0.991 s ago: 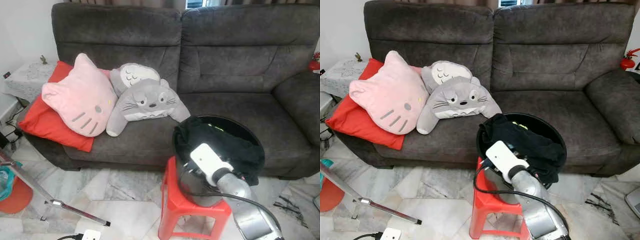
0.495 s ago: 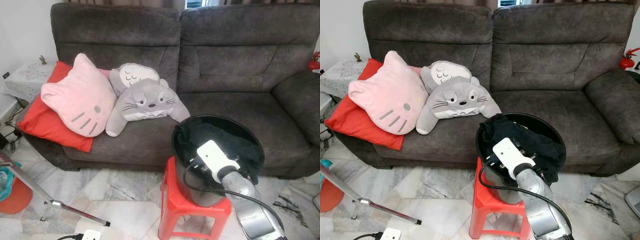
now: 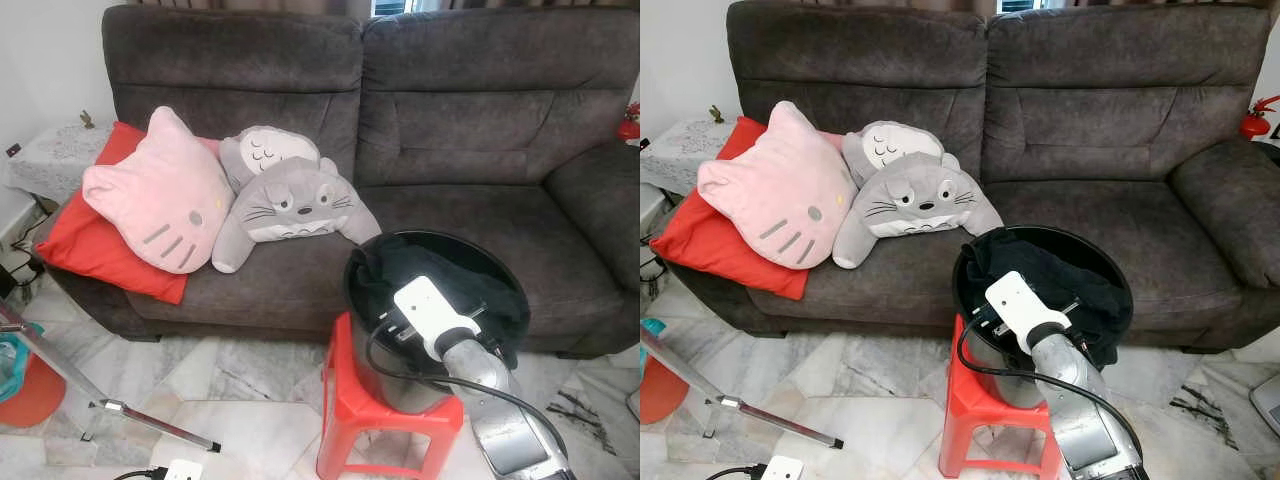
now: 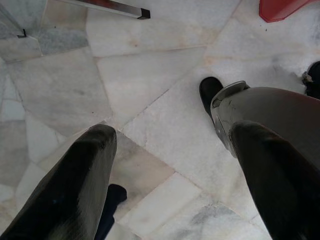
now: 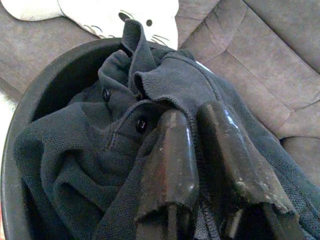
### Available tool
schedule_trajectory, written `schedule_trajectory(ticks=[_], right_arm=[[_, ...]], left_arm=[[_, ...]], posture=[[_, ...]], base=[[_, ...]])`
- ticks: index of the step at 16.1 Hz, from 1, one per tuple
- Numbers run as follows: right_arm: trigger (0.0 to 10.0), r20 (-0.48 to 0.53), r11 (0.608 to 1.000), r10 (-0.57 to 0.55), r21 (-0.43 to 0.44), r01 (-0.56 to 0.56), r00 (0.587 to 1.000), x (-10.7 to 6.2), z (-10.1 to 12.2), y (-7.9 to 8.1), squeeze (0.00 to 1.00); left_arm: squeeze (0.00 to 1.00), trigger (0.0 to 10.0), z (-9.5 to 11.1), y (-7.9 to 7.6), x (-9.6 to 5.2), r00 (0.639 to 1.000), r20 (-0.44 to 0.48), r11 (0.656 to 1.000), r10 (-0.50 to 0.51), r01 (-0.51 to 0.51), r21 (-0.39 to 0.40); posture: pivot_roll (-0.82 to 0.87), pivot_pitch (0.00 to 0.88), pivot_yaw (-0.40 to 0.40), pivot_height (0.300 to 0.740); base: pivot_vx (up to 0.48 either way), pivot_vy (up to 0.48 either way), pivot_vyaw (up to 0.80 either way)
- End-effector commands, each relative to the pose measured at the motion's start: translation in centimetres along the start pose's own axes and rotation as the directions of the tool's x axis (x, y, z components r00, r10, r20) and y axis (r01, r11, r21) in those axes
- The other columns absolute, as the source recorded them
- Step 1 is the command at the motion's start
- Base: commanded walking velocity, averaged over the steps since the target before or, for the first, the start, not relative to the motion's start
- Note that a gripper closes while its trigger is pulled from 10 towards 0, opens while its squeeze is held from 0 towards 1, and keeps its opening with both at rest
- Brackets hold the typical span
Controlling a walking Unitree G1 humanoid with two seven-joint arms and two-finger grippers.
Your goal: Hang hanger
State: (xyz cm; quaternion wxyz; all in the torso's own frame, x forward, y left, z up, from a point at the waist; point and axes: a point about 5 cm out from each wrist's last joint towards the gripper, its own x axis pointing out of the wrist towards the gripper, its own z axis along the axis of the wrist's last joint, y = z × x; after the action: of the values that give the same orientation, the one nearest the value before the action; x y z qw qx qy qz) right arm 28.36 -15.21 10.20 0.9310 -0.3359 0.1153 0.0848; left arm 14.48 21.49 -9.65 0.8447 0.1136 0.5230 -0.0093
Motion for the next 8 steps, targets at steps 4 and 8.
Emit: schedule_trajectory(ticks=[4, 8], right_arm=[[0.0, 0.126, 0.998, -0.062, -0.006, 0.063, 0.990, 0.1, 2.0, -1.2, 0.00], [0.0, 0.202, 0.996, -0.089, 0.002, 0.091, 0.975, -0.2, 3.2, -1.6, 0.00]], left_arm=[[0.00, 10.0, -0.1, 0.2, 0.0, 1.000, -0.010, 1.000, 0.008, -0.008, 0.013], [0.00, 10.0, -0.1, 0.2, 0.0, 1.000, -0.010, 1.000, 0.008, -0.008, 0.014]], posture=[[-0.17, 0.000, 0.027, 0.740], [-0.17, 0.000, 0.027, 0.740]], base=[[0.000, 0.000, 0.00], [0.000, 0.000, 0.00]])
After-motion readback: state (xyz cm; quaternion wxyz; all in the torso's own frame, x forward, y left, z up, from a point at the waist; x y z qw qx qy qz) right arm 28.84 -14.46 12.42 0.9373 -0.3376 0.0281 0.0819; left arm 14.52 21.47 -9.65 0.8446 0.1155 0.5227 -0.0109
